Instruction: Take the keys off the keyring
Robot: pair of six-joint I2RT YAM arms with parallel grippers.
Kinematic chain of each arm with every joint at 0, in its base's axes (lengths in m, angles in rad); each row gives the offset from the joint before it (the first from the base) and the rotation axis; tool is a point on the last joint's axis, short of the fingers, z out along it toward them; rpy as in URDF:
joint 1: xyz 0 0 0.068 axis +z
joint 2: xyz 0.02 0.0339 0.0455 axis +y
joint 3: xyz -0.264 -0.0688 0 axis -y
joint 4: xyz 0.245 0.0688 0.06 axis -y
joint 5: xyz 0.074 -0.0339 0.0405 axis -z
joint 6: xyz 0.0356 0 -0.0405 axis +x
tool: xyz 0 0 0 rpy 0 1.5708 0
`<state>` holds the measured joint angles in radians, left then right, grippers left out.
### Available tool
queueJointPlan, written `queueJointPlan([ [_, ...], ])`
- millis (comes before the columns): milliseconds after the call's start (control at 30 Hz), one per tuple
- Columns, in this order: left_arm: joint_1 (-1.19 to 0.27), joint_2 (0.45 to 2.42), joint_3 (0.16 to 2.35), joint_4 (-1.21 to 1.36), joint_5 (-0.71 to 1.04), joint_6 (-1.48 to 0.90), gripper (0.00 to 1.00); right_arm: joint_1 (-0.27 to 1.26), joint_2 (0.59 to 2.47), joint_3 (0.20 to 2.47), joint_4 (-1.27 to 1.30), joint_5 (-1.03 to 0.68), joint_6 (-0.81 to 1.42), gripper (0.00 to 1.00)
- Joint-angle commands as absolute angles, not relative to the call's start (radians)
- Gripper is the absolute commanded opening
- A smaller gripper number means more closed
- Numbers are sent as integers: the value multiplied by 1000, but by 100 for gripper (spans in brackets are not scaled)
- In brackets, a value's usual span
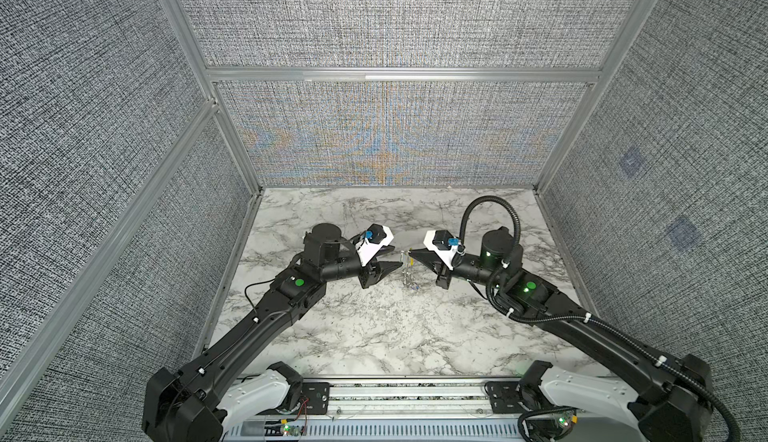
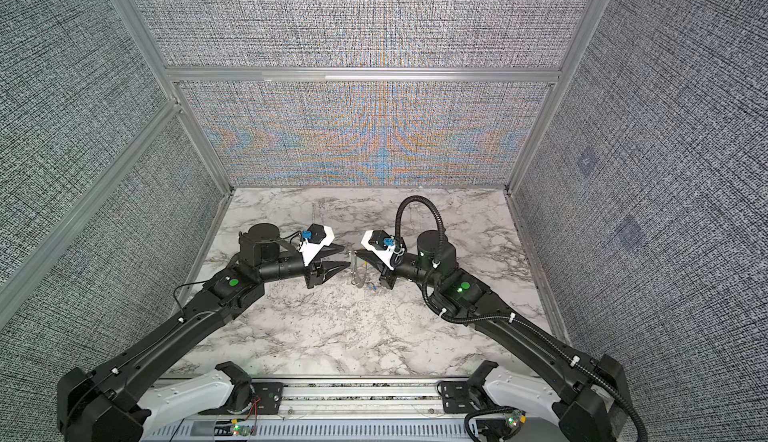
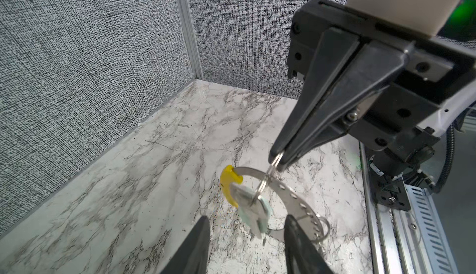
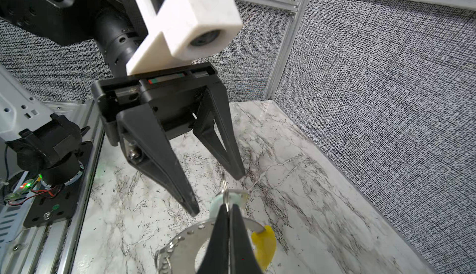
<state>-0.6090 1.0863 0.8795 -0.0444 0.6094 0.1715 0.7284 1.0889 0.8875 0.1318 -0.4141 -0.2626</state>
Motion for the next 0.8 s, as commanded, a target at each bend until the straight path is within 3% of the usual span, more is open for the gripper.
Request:
queueJointPlan([
  [0,-621,1080,868,52,563,127,48,729,1087,885,188,-393,-246,0],
  [567,-675,1143,868,137,453,107,38,729,1089,868,225,-369,-215,0],
  [767,-678,1152,878,145,467,107,27,728,1087,861,243,-358,-204,0],
])
